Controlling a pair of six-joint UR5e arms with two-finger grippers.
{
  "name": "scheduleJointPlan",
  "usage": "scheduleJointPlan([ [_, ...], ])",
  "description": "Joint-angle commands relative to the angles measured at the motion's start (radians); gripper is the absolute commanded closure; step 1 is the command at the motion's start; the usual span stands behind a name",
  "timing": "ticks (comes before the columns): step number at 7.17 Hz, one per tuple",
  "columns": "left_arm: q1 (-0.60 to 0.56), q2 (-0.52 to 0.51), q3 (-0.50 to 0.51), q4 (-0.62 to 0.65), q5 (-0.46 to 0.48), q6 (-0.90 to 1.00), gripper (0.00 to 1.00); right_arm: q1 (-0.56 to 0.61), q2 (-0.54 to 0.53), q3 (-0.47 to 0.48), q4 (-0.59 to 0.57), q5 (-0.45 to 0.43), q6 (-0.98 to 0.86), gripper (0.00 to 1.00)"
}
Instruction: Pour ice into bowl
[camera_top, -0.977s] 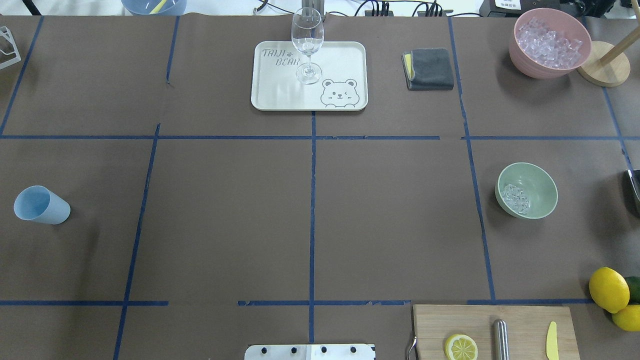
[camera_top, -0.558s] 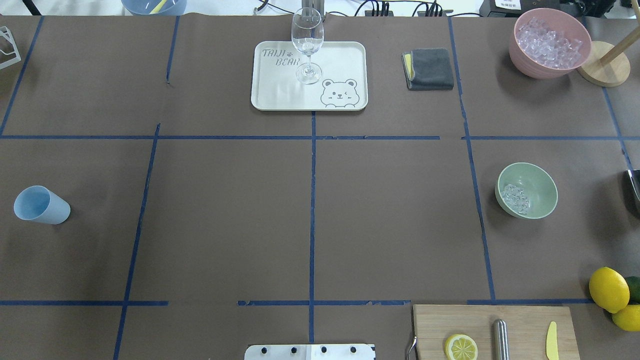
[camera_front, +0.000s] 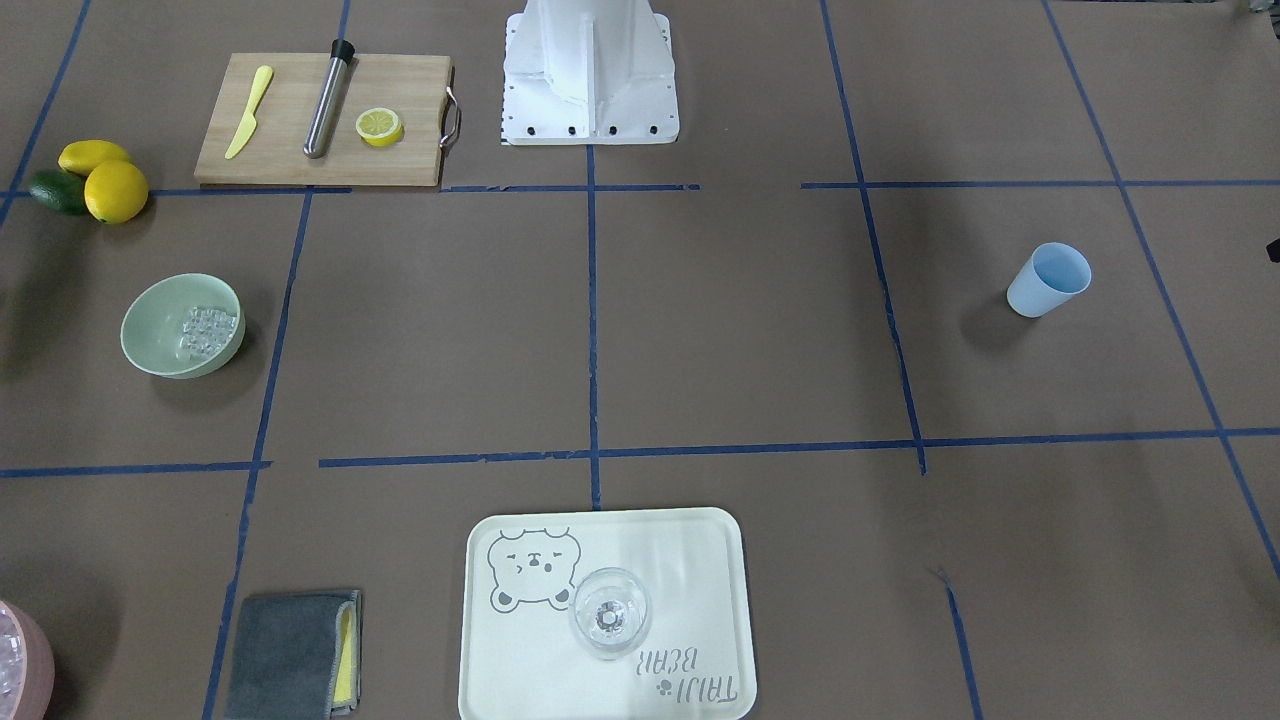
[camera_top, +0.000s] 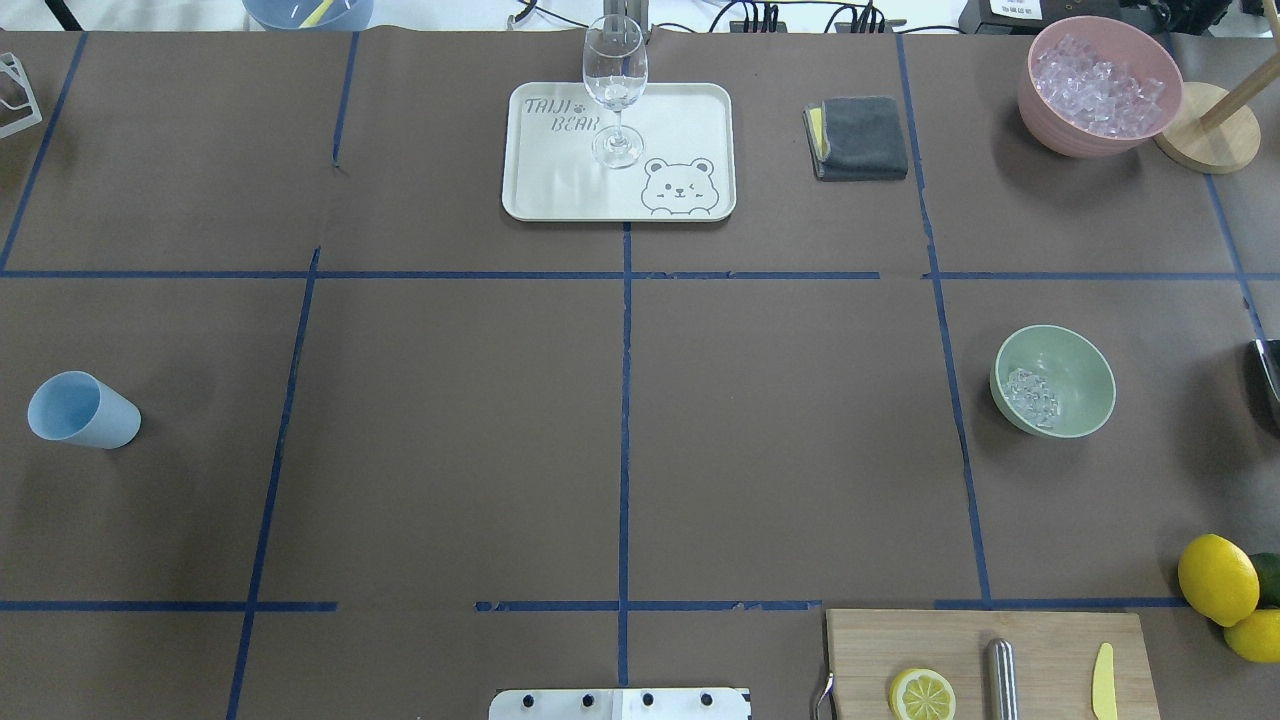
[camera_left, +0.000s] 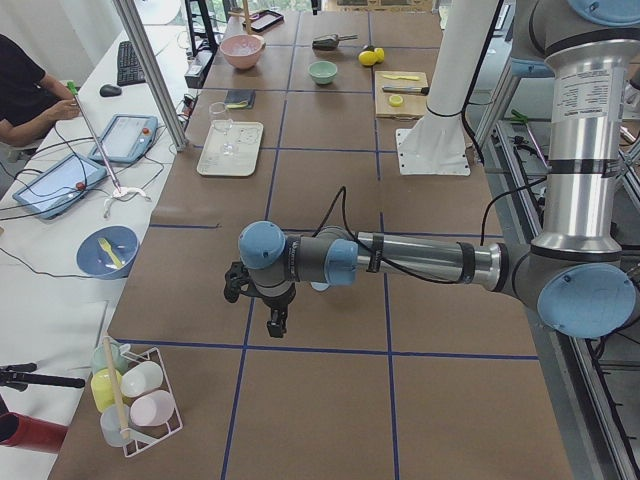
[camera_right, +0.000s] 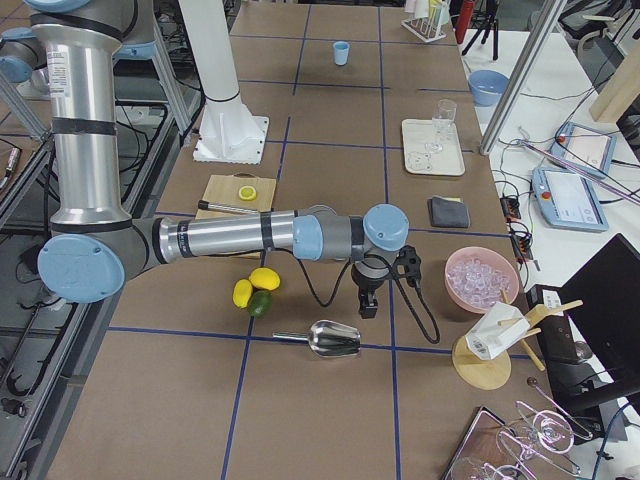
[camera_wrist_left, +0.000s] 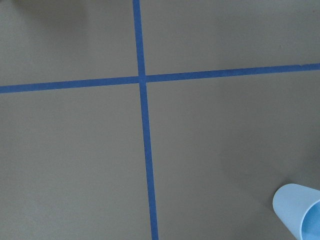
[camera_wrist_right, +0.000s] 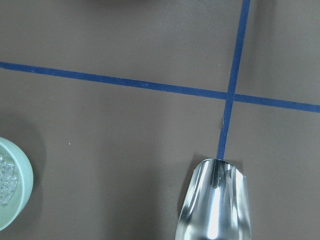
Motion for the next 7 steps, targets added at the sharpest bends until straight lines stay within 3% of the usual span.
scheduleJointPlan([
  [1,0.0,-0.005,0.001,0.0,-0.001,0.0,0.0,0.0,-0.002,0.002,0.002,-0.001,0.01,0.0],
  [4,0.0,-0.005,0.001,0.0,-0.001,0.0,0.0,-0.002,0.01,0.015,0.01,-0.004,0.196,0.0],
  [7,0.002,-0.023,0.01,-0.003,0.005,0.0,0.0,-0.002,-0.002,0.01,0.062,-0.004,0.201,0.0],
])
